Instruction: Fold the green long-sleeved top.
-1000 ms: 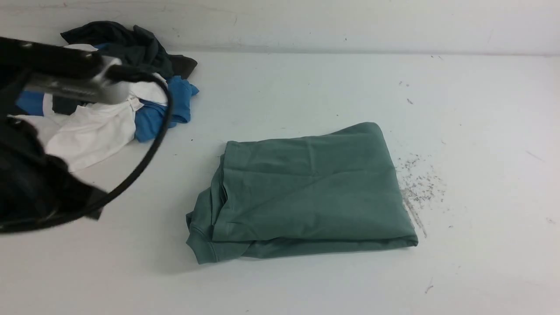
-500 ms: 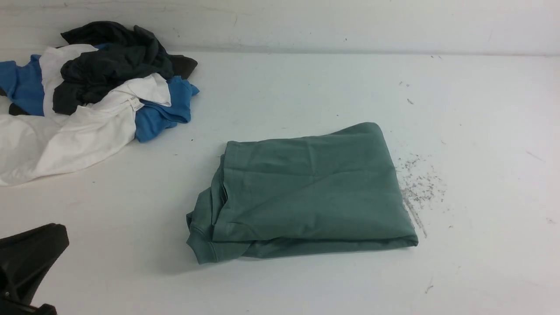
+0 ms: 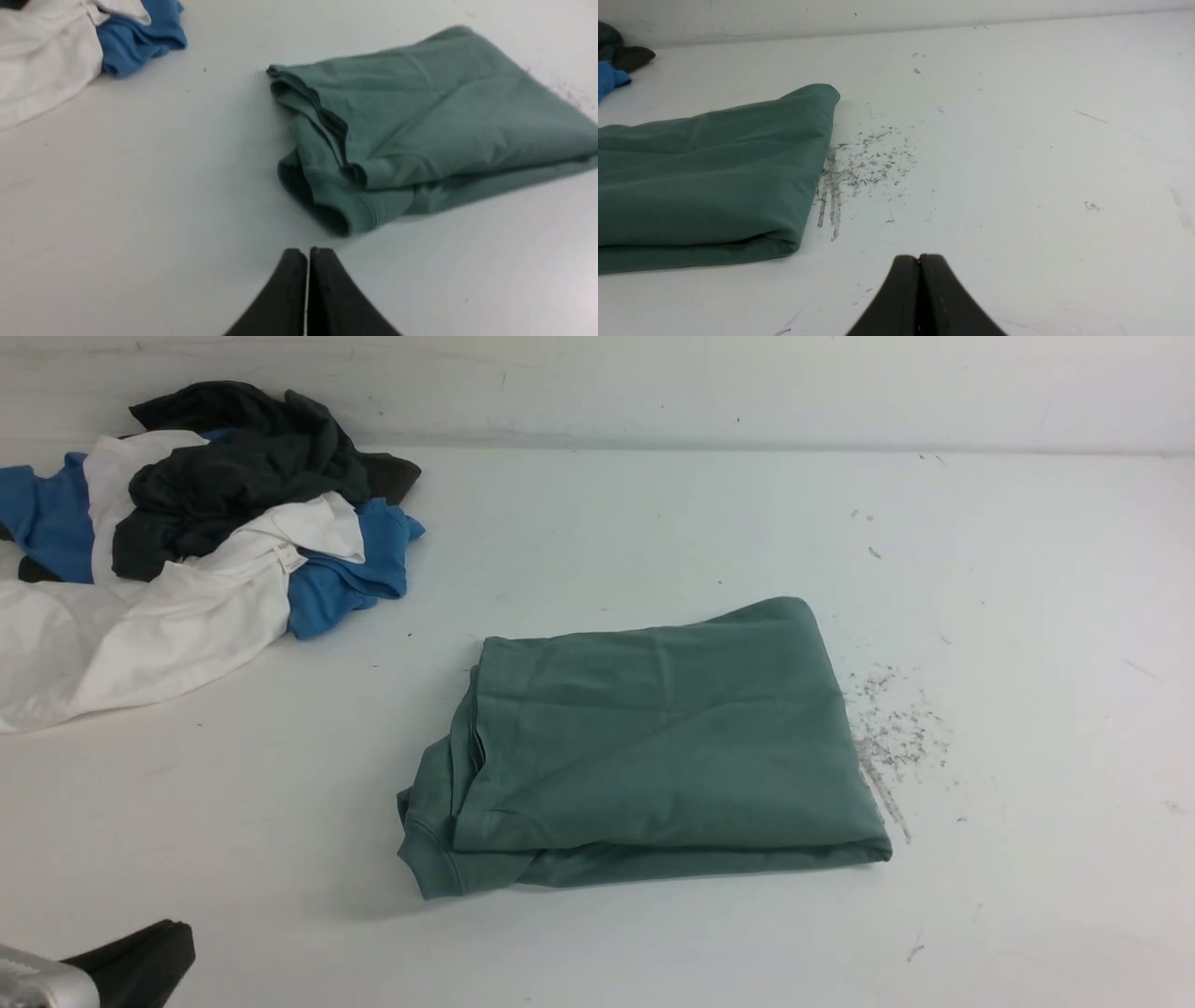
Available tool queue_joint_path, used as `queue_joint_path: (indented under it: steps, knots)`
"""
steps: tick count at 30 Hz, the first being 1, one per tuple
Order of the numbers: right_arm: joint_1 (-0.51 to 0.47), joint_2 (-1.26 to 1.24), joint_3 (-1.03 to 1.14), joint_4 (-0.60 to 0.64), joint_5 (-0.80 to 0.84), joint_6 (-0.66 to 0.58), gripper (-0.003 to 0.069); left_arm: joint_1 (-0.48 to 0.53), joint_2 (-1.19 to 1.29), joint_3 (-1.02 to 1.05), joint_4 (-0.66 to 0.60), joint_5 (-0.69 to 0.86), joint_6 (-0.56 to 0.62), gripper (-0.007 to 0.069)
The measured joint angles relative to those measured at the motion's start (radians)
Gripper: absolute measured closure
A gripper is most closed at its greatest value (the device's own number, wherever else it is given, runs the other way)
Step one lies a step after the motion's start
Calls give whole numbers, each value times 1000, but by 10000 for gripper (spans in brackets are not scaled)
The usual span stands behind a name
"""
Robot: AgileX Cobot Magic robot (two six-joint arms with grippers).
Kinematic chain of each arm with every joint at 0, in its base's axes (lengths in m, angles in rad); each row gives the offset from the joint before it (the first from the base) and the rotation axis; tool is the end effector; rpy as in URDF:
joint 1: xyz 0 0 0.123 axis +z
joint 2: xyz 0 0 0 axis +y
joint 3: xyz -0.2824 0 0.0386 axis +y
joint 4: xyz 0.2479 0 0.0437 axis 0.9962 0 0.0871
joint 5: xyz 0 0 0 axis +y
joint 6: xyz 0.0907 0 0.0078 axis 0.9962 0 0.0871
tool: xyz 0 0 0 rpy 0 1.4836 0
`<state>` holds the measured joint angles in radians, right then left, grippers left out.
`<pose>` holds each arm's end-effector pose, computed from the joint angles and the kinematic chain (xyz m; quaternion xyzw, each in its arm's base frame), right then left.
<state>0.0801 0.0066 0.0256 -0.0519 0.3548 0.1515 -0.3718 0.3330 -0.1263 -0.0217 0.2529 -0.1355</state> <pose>0.0539 0.0027 0.1722 0.0145 0.8045 0.0470 0.5919 0.0763 -0.0303 0.2104 0.0902 0.8208 -0.1494 0.5439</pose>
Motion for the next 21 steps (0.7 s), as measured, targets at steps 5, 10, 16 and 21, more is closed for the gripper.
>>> queue_joint_path:
  steps: [5, 10, 16, 21]
  knots:
    - [0, 0, 0, 0, 0, 0, 673, 7, -60, 50, 22, 13, 52, 628]
    - [0, 0, 0, 0, 0, 0, 673, 103, -243, 122, 22, 53, 107, 628]
    - [0, 0, 0, 0, 0, 0, 673, 314, -343, 152, 7, 114, 119, 628]
    - [0, 0, 0, 0, 0, 0, 673, 352, -343, 151, 5, 116, 127, 628]
